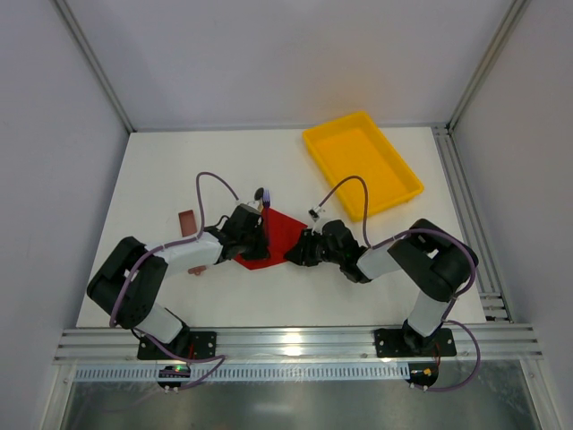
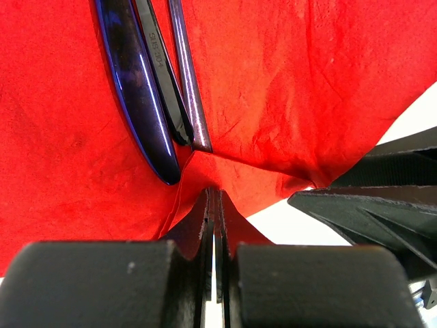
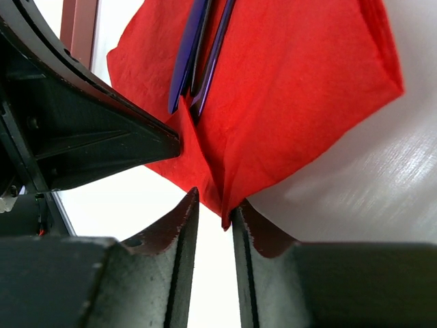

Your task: Place the utensils on the paper napkin and roll it up

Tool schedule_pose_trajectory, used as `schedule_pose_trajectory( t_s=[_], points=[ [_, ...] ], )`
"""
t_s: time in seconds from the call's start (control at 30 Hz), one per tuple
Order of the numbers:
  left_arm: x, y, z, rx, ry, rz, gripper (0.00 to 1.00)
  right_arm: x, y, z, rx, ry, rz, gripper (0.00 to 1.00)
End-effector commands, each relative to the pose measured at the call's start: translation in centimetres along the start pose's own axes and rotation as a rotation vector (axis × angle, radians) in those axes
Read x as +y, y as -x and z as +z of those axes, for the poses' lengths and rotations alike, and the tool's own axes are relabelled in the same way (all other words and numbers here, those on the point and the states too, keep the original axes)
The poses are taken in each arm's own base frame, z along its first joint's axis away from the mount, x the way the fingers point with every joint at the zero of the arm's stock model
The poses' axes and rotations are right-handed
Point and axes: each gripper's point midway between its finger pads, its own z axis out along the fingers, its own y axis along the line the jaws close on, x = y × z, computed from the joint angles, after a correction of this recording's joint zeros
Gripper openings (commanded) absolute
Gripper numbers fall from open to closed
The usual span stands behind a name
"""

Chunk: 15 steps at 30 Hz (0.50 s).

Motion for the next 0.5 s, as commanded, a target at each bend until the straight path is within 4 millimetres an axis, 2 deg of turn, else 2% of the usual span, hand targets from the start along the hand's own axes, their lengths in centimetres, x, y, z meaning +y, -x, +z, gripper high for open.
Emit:
schedule_pose_trajectory(
  t_s=[0.0, 0.03, 0.17, 0.27, 0.37, 0.4, 0.47],
  points=[
    [-0.7, 1.2, 0.1, -0.037, -0.013, 0.005, 0.00, 0.5, 0.9, 0.4, -0.033, 0.002, -0.030, 0.27],
    [-0.7, 1.3, 0.1, -0.037, -0.012, 0.005, 0.00, 0.7, 1.1, 0.4, -0.038, 0.006, -0.031, 0.23],
    [-0.7, 1.2, 0.1, -0.037, -0.012, 0.005, 0.00, 1.3, 1.6, 0.2, -0.052, 0.025, -0.018, 0.23],
    [-0.7, 1.2, 0.1, -0.039, -0.013, 0.004, 0.00, 1.4, 1.6, 0.1, -0.056, 0.025, -0.012, 0.29],
    [-0.7, 1.2, 0.1, -0.038, -0.014, 0.004, 0.00, 1.2, 1.8, 0.0, -0.066, 0.011, -0.011, 0.31],
    [-0.7, 1.2, 0.0, -0.039, -0.015, 0.004, 0.00, 1.3, 2.0, 0.0, -0.070, 0.011, -0.012, 0.29],
    [-0.6, 1.0, 0.2, -0.033, -0.015, 0.004, 0.00, 1.2, 2.2, 0.0, -0.077, 0.001, -0.009, 0.19]
  ],
)
